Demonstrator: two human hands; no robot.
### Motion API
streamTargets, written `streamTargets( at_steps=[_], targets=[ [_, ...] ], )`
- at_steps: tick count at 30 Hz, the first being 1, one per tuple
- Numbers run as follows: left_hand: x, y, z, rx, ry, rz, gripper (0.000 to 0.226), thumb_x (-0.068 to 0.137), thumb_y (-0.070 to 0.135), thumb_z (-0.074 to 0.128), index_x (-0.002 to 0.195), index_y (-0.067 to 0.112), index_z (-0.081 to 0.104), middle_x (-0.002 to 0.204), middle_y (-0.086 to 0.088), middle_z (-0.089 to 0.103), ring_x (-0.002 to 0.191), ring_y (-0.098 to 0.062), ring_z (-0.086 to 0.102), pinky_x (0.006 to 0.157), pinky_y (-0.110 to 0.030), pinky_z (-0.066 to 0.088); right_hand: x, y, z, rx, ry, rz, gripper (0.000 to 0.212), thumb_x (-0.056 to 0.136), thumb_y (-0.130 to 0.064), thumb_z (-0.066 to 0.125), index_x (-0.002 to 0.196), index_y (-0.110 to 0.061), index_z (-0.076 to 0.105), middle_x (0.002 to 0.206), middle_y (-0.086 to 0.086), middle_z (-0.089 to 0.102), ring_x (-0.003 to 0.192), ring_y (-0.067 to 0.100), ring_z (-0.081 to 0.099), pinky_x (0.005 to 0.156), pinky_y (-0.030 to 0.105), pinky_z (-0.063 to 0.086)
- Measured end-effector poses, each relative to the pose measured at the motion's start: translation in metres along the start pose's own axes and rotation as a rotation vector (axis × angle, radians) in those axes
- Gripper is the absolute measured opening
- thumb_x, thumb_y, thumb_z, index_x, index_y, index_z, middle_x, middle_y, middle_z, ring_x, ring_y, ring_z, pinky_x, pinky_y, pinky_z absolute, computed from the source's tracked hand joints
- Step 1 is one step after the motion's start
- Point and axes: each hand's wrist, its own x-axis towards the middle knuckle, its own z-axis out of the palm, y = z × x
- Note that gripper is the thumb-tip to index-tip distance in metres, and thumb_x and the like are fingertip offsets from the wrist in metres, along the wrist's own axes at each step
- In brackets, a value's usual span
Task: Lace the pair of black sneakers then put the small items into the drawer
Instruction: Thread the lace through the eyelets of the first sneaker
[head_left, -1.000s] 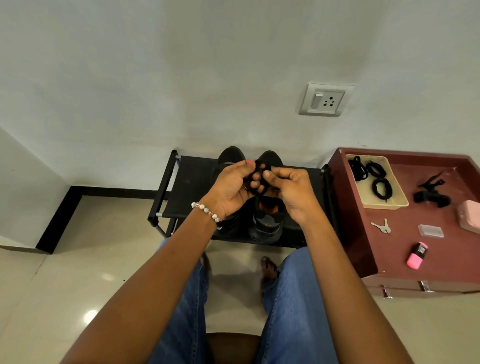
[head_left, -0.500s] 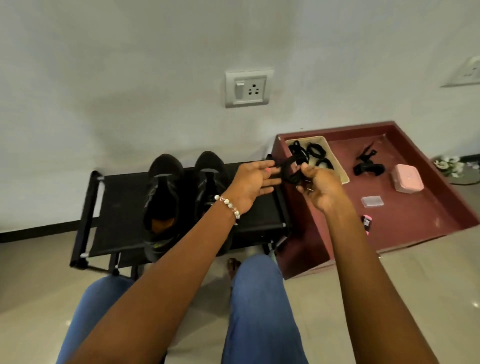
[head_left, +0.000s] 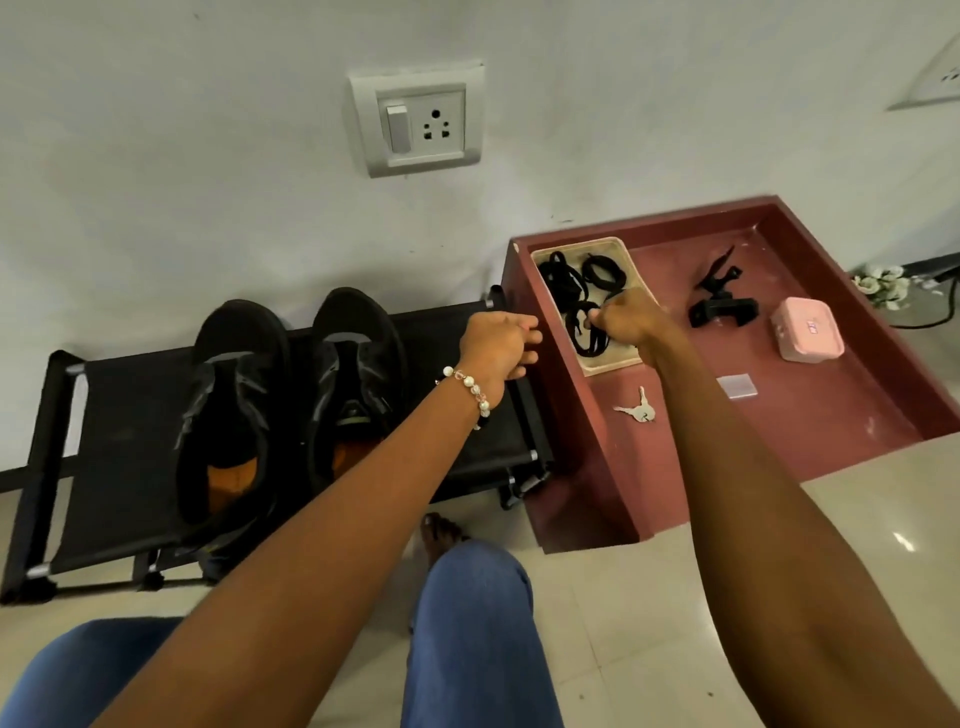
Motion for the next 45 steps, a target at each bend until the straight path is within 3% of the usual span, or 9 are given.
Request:
streamTargets(
  at_steps=[5, 8, 11, 13, 16, 22, 31, 40, 45],
  targets=[
    [0.008, -0.002, -0.01, 0.009, 0.011, 0.0, 0.02, 0.095, 0.007, 0.052, 0.099, 0.015, 0.07, 0.087, -0.001, 0.072, 0.057, -0.009, 0.059, 0.049, -0.02, 0.047, 0.016, 0.002, 0.013, -0.402, 0.027, -0.025, 0.029, 0.093, -0.033, 0.057, 0.093, -0.004, 0.059, 0.115, 0.022, 0.062, 0.118, 0.041, 0.049, 0.095, 0.041, 0.039],
    [0.008, -0.002, -0.012, 0.022, 0.008, 0.002, 0.019, 0.096, 0.008, 0.052, 0.097, 0.015, 0.069, 0.084, 0.0, 0.071, 0.057, -0.01, 0.058, 0.049, -0.02, 0.047, 0.017, 0.008, 0.02, -0.453, 0.06, 0.005, 0.038, 0.086, -0.044, 0.069, 0.094, -0.008, 0.059, 0.116, 0.021, 0.059, 0.11, 0.037, 0.053, 0.076, 0.037, 0.038],
    [0.007, -0.004, -0.011, 0.038, 0.008, 0.01, 0.018, 0.096, 0.009, 0.052, 0.096, 0.016, 0.069, 0.084, -0.001, 0.071, 0.056, -0.009, 0.058, 0.048, -0.019, 0.047, 0.012, 0.009, 0.021, -0.418, 0.128, -0.02, 0.04, 0.081, -0.047, 0.074, 0.078, -0.009, 0.062, 0.093, 0.013, 0.062, 0.094, 0.031, 0.06, 0.064, 0.03, 0.031],
    [0.005, -0.004, -0.011, 0.047, 0.01, 0.02, 0.018, 0.096, 0.009, 0.052, 0.097, 0.015, 0.069, 0.084, -0.002, 0.071, 0.056, -0.009, 0.058, 0.048, -0.019, 0.046, 0.008, 0.01, 0.02, -0.413, 0.131, -0.046, 0.037, 0.085, -0.042, 0.071, 0.081, -0.005, 0.07, 0.083, 0.01, 0.061, 0.094, 0.03, 0.061, 0.068, 0.029, 0.033],
    [0.004, -0.003, -0.011, 0.064, 0.027, 0.044, 0.019, 0.096, 0.008, 0.052, 0.096, 0.015, 0.069, 0.084, -0.003, 0.071, 0.056, -0.01, 0.057, 0.047, -0.019, 0.045, 0.002, 0.016, 0.021, -0.386, 0.146, -0.069, 0.026, 0.091, -0.028, 0.064, 0.102, -0.006, 0.074, 0.1, 0.012, 0.068, 0.107, 0.035, 0.059, 0.084, 0.036, 0.042],
    [0.006, 0.002, -0.004, 0.143, 0.071, 0.132, 0.019, 0.095, 0.005, 0.052, 0.096, 0.012, 0.069, 0.086, -0.005, 0.071, 0.057, -0.008, 0.057, 0.043, -0.014, 0.042, -0.012, 0.015, -0.002, -0.044, 0.423, -0.114, 0.023, 0.088, -0.005, 0.066, 0.11, -0.004, 0.073, 0.104, 0.017, 0.072, 0.096, 0.031, 0.067, 0.083, 0.029, 0.05],
    [0.023, -0.008, 0.03, 0.405, 0.126, 0.42, 0.02, 0.09, 0.003, 0.057, 0.092, 0.015, 0.073, 0.093, 0.001, 0.072, 0.08, -0.017, 0.069, 0.076, -0.035, 0.059, -0.004, 0.025, -0.001, -0.697, 0.242, -0.036, 0.038, 0.084, -0.035, 0.074, 0.114, -0.014, 0.066, 0.134, 0.014, 0.04, 0.129, 0.036, 0.028, 0.105, 0.048, 0.028],
    [0.032, -0.015, 0.032, 0.449, 0.161, 0.469, 0.023, 0.091, 0.002, 0.058, 0.089, 0.02, 0.073, 0.091, 0.004, 0.071, 0.071, -0.011, 0.066, 0.071, -0.032, 0.06, -0.003, 0.034, 0.0, -0.618, 0.286, -0.158, 0.027, 0.086, -0.028, 0.07, 0.101, -0.006, 0.072, 0.122, 0.011, 0.05, 0.119, 0.033, 0.034, 0.099, 0.044, 0.029],
    [0.016, -0.004, 0.026, 0.398, 0.146, 0.491, 0.022, 0.092, 0.002, 0.058, 0.09, 0.018, 0.073, 0.09, 0.007, 0.07, 0.079, -0.012, 0.068, 0.068, -0.02, 0.056, -0.009, 0.022, -0.02, -0.125, 0.422, 0.008, 0.021, 0.083, -0.031, 0.074, 0.086, -0.01, 0.075, 0.108, 0.015, 0.058, 0.114, 0.033, 0.041, 0.097, 0.044, 0.036]
  ],
)
